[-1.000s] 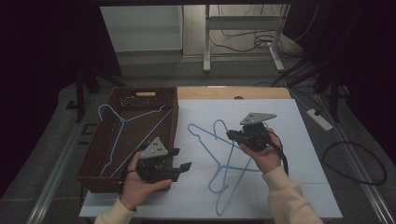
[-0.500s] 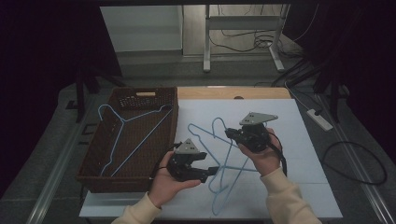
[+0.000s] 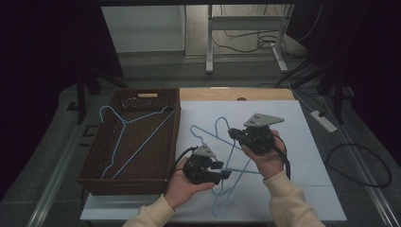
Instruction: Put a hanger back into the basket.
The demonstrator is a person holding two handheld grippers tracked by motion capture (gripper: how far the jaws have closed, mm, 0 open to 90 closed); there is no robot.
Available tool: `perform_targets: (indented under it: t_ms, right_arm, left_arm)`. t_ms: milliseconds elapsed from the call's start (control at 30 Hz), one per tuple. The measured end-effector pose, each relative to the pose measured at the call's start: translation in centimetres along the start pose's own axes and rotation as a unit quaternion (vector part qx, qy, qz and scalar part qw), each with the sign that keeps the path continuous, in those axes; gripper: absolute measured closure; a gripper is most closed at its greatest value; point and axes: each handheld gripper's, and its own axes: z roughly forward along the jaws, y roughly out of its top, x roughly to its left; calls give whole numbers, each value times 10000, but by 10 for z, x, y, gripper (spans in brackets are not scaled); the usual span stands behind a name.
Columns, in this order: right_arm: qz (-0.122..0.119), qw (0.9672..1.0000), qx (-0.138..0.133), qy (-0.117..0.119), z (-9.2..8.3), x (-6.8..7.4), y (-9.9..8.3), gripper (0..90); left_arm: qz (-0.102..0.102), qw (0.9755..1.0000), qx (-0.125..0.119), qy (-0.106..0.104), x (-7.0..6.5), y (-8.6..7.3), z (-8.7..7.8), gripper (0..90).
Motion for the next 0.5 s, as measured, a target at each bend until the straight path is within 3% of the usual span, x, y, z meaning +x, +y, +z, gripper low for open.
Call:
perform_targets:
  t_ms: [167,333,500]
  right_arm:
    - [-9,10000,-50,12,-1,0,0,864]
    - [75,9996,-282,54,-11,-2,3,860]
    - [101,9985,-522,150,-20,-2,4,846]
  left_arm:
    - [-131,9998,10,-140,2,0,0,754]
    - [-425,9988,-196,175,9,-1,-9,840]
    - [-474,9982,-349,141,9,-1,-18,866]
